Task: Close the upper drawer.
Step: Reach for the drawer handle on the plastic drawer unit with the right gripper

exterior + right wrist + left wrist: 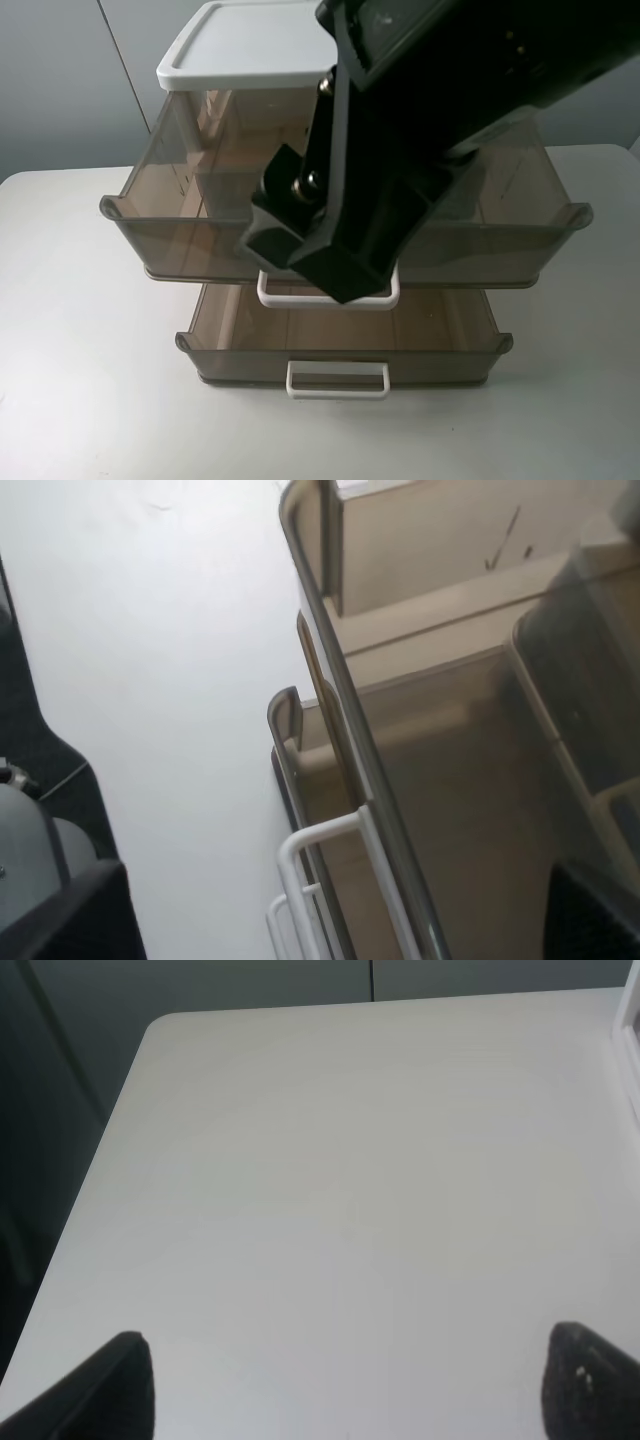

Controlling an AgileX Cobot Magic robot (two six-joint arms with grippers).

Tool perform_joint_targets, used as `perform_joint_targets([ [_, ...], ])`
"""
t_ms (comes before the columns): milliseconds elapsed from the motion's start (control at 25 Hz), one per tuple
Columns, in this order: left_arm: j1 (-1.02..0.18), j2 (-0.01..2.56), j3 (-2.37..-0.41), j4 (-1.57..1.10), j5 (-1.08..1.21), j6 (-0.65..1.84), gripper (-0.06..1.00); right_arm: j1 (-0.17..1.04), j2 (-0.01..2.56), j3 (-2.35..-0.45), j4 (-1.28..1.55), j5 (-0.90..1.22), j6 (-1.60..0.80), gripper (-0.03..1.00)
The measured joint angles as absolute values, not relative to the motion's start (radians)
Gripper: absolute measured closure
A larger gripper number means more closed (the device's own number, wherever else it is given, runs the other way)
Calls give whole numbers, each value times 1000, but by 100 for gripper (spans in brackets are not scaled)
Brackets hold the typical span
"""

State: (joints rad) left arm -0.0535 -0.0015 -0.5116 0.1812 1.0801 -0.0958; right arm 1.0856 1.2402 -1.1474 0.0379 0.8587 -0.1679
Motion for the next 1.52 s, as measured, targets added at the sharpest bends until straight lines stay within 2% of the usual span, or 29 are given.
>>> perform_joint_targets([
  [560,-53,-1,-512,181,1080,-96,20,1209,1251,-1162,42,901,-257,35],
  [1080,-53,-1,-512,181,1080,-96,20,1214,1314,-1162,274,966,-409,35],
  [1520,-53,-1,-512,181,1080,-96,20,1214,1417,-1162,228,1002,-402,35],
])
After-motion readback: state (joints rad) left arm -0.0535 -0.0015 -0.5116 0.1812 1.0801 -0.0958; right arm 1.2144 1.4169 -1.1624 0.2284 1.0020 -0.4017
